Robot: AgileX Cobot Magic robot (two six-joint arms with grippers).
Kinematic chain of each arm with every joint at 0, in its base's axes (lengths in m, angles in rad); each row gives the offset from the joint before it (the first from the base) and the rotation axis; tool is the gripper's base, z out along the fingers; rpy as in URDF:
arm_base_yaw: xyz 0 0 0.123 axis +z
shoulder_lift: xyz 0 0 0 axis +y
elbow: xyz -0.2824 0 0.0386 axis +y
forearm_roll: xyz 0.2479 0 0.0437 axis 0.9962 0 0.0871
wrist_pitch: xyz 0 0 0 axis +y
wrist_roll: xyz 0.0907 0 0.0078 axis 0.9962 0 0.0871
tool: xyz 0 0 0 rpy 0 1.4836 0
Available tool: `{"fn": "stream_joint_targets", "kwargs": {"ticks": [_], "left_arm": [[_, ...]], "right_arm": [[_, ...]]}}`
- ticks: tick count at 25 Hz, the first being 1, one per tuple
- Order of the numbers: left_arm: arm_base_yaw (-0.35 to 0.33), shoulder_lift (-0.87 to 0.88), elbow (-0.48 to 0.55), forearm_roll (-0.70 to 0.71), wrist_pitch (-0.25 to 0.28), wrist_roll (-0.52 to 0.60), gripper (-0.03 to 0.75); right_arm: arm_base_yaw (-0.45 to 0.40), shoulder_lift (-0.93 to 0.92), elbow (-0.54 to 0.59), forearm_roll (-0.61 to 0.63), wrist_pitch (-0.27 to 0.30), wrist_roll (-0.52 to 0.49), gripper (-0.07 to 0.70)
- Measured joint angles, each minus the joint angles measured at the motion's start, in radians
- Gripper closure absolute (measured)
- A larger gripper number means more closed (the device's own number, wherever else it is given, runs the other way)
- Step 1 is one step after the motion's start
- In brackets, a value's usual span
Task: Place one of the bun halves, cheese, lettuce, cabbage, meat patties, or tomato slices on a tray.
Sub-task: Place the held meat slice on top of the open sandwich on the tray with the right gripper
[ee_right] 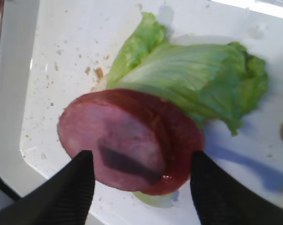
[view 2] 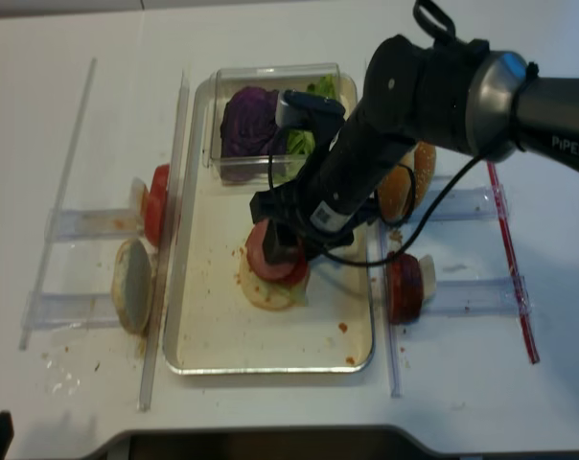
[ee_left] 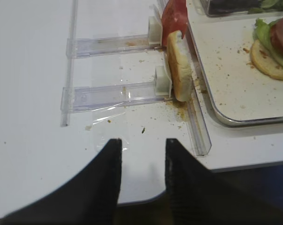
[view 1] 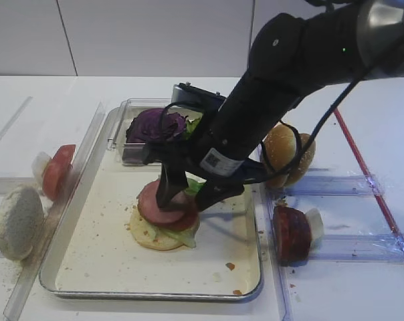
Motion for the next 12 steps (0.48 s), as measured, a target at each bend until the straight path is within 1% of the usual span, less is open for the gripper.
{"fn": "stream_joint_targets", "kwargs": {"ticks": [3,6,12], "left_arm": [[0.000,0.000,0.000,0.000,0.000,0.000,0.492],[0.000,0.000,0.000,0.000,0.000,0.000,0.492],[0.000,0.000,0.000,0.000,0.000,0.000,0.492]], "right_arm": [[0.000,-0.002,-0.047,-0.097,0.045,0.066,0.165],[0.000,-0.003,-0.102,-0.172,0.106,0.132,0.165],[0.000,-0.003,-0.192,-0.280,0.252,0.247,0.165]]}}
